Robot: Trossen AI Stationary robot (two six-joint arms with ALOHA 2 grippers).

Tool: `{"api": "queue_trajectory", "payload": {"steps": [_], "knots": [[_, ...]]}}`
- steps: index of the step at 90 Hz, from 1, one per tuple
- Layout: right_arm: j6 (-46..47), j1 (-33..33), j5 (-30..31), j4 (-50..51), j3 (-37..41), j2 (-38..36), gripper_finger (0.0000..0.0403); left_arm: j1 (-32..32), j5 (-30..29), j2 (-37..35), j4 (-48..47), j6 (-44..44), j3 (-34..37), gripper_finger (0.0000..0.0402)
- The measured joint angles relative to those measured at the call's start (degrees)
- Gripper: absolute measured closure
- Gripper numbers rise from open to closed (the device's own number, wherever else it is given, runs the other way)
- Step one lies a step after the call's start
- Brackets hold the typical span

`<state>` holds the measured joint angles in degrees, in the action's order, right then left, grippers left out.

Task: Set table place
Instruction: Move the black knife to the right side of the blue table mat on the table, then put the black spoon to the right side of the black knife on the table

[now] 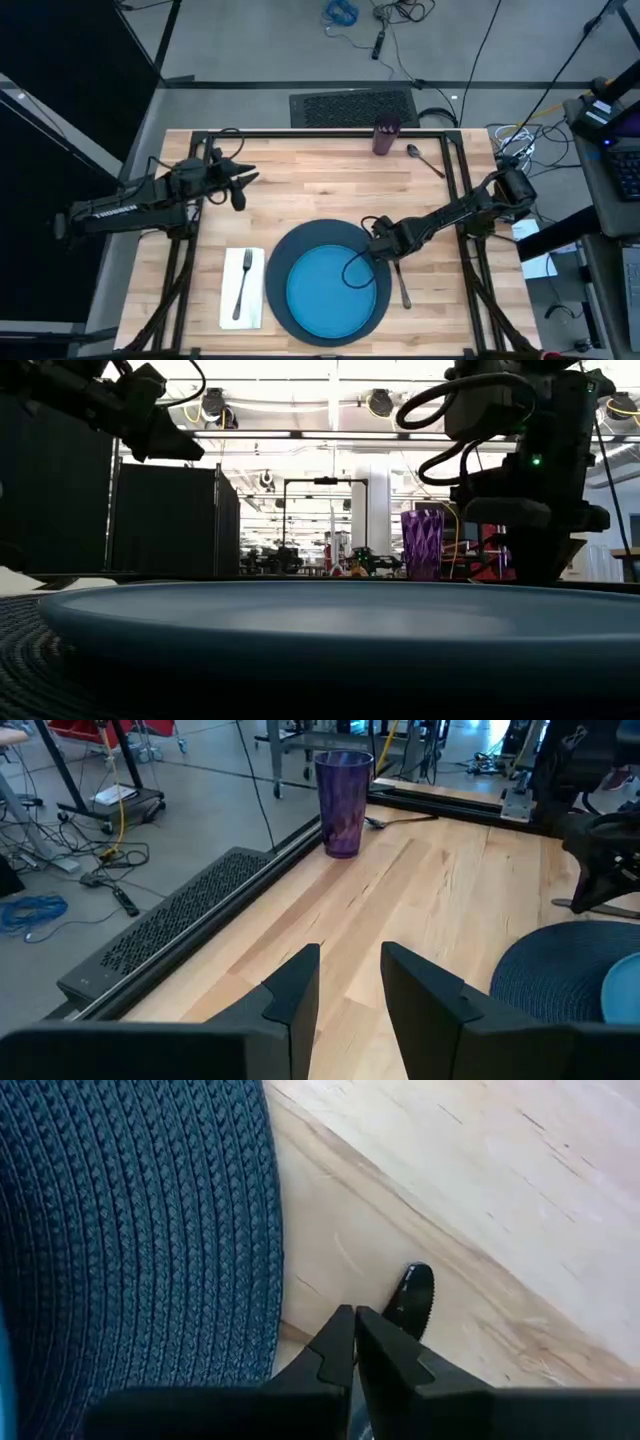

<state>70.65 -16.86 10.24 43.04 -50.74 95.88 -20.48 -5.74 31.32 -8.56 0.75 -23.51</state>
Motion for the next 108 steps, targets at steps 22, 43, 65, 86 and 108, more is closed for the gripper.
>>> {"api": "queue_trajectory", "payload": {"steps": [22,43,65,86,108], "knots": [[-4.3,0.2,-0.4,-0.9,-3.4,0.2,0.0403,0.0,0.0,0.0,0.0,0.0,0.0,0.0304],[-17.4,2.3,9.9,8.0,-14.5,-0.1,0.0403,-0.1,-0.3,1.2,0.7,-1.3,0.0,0.0304],[-32.2,11.6,15.4,26.3,-22.1,-0.1,0.0388,-0.1,-0.8,4.0,3.6,-1.4,0.0,0.0304],[-47.3,28.7,16.1,28.6,-20.4,-0.2,0.0316,-0.1,-0.9,4.3,3.3,0.6,0.0,0.0304],[-62.8,51.5,3.1,21.0,-12.1,-0.2,0.0231,-0.1,-0.9,4.3,2.8,3.5,0.0,0.0304]]}}
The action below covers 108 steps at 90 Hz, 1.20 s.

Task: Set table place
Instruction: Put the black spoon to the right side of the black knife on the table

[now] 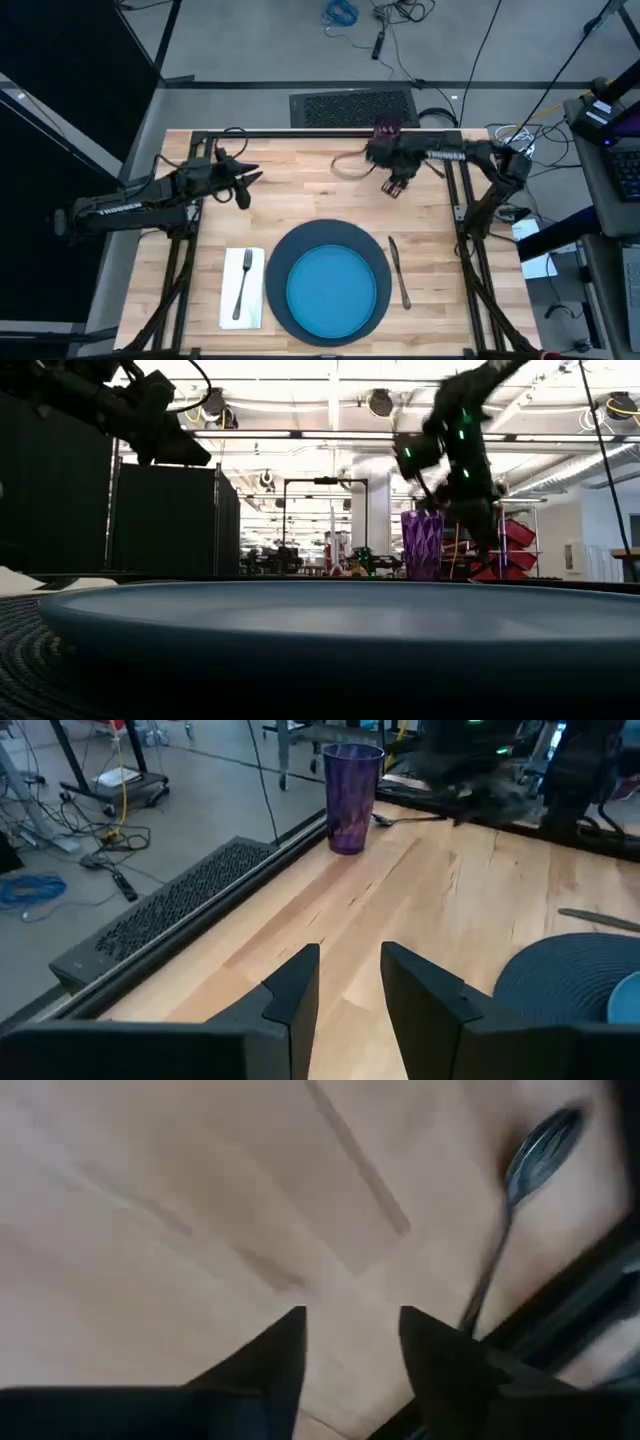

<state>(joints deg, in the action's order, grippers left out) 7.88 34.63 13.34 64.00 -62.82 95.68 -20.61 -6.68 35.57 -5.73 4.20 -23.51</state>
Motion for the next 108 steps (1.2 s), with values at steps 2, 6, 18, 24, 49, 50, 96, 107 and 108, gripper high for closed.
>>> {"api": "queue_trajectory", "payload": {"steps": [2,6,18,24,49,50,96,107,108], "knots": [[-0.9,1.5,-0.1,-0.3,0.6,0.0,0.0225,0.0,0.0,0.0,-0.2,0.0,0.0,0.0304],[-2.2,4.2,-0.2,-0.4,1.5,-0.1,0.0216,0.0,0.0,0.0,-0.8,0.2,0.0,0.0304],[-7.2,10.3,-2.1,-1.8,3.3,-2.7,0.0201,0.0,0.0,0.0,-2.7,1.5,0.0,0.0304],[-9.9,12.5,-6.3,-3.0,3.6,-4.8,0.0199,0.0,-0.1,0.0,-4.2,1.5,0.0,0.0304],[-14.7,20.4,-10.3,-9.3,3.7,-12.7,0.0201,0.0,-3.0,0.0,-7.6,4.1,0.0,0.0304],[-14.9,20.8,-10.3,-9.6,3.7,-12.7,0.0201,0.0,-3.0,0.0,-7.6,4.3,0.0,0.0304],[-20.3,28.4,-12.2,-12.9,3.6,-4.5,0.0202,0.0,-2.9,0.0,-7.3,6.1,0.0,0.0304],[-20.2,28.4,-12.1,-14.1,3.6,-1.6,0.0202,0.0,-2.8,0.0,-7.3,6.1,0.0,0.0304],[-20.2,28.4,-12.1,-14.3,3.6,-1.3,0.0202,0.0,-2.8,0.0,-7.3,6.1,0.0,0.0304]]}}
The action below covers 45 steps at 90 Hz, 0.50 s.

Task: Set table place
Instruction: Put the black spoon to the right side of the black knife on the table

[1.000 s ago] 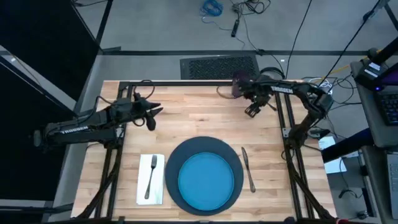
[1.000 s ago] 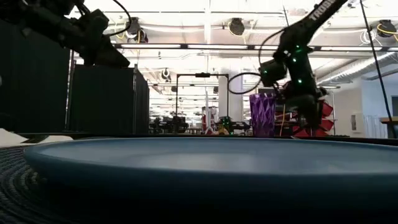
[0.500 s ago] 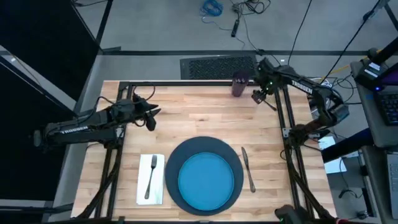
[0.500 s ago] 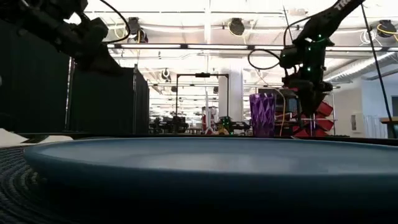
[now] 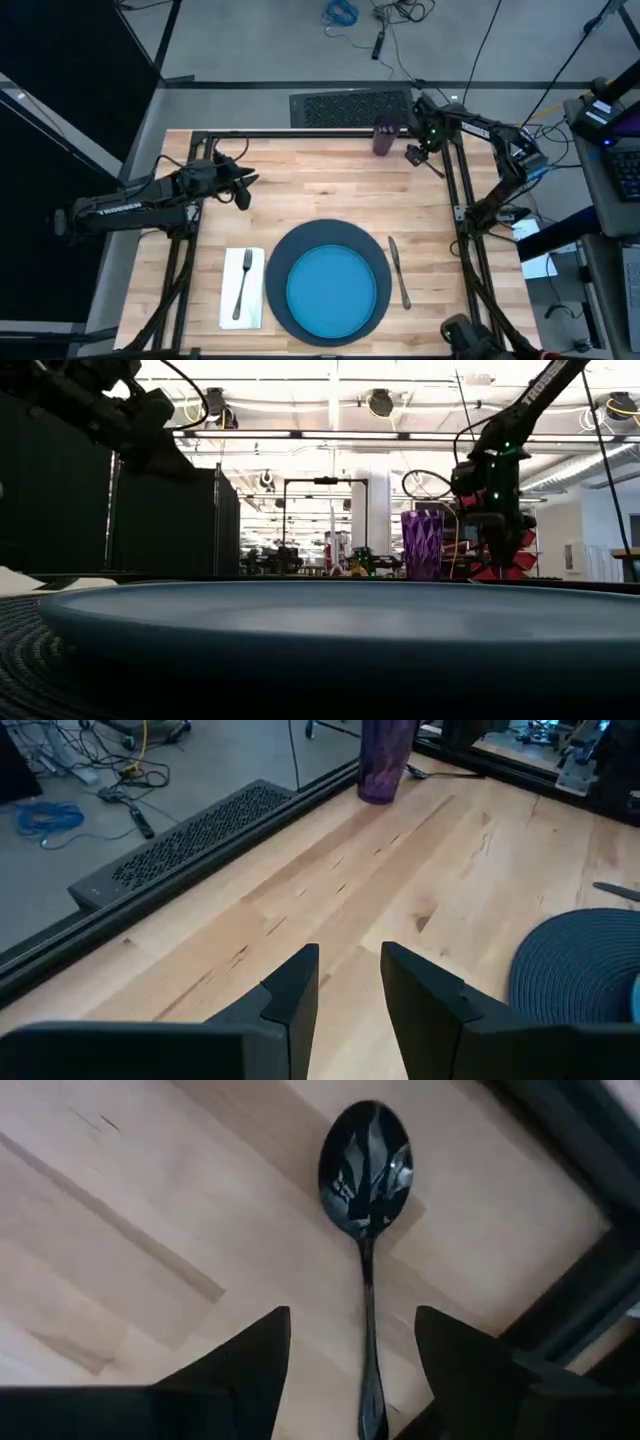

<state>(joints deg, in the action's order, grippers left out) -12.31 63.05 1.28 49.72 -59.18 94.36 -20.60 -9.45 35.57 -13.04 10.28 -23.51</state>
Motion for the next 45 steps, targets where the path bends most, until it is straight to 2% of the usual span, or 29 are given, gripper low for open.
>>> {"api": "queue_trajectory", "payload": {"steps": [22,45], "knots": [[0.8,0.0,1.5,-1.4,0.0,3.4,0.0205,0.0,0.7,0.0,-0.1,0.1,0.0,0.0304],[2.7,1.2,1.1,-1.6,0.0,3.8,0.0240,0.0,0.7,0.0,-0.2,0.1,0.0,0.0304]]}}
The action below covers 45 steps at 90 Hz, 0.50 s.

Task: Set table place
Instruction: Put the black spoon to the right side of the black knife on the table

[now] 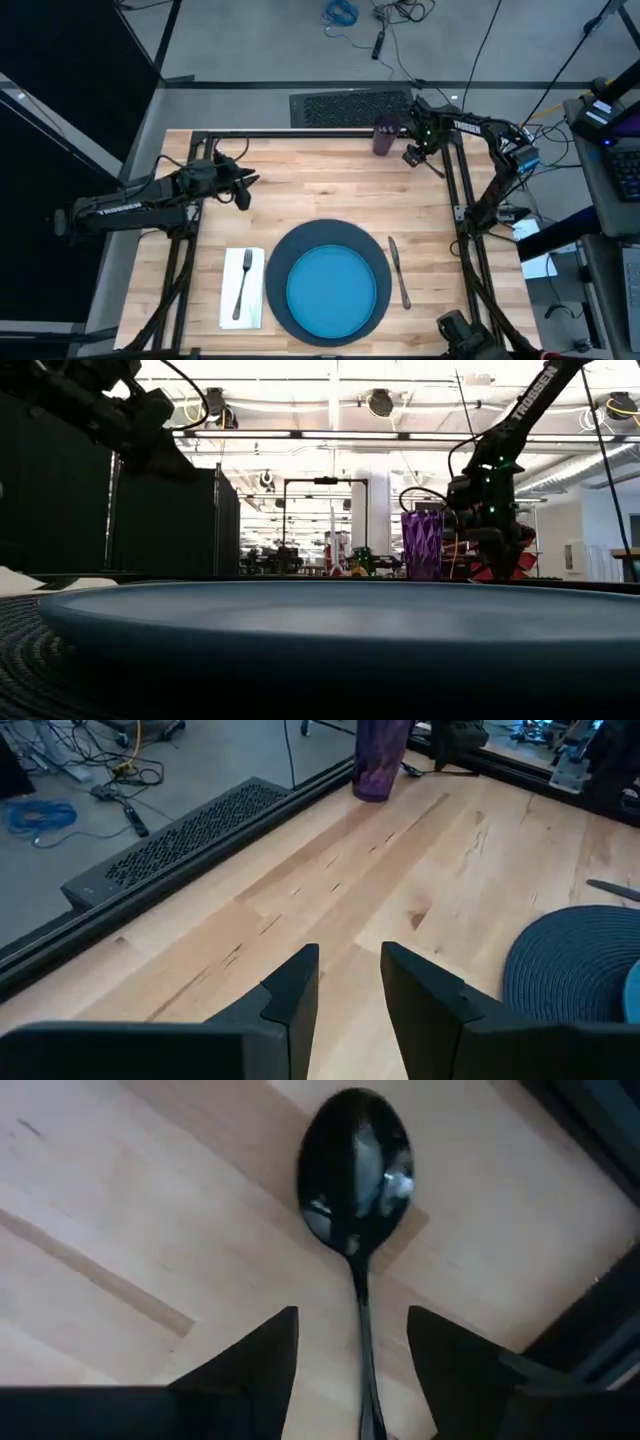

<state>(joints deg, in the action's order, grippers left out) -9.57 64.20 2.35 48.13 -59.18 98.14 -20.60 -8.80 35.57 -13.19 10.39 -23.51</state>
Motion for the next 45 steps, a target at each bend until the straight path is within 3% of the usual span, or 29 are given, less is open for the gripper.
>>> {"api": "queue_trajectory", "payload": {"steps": [45], "knots": [[0.9,0.6,-1.2,0.2,0.0,3.4,0.0255,0.0,0.0,0.0,0.0,1.2,0.0,0.0304]]}}
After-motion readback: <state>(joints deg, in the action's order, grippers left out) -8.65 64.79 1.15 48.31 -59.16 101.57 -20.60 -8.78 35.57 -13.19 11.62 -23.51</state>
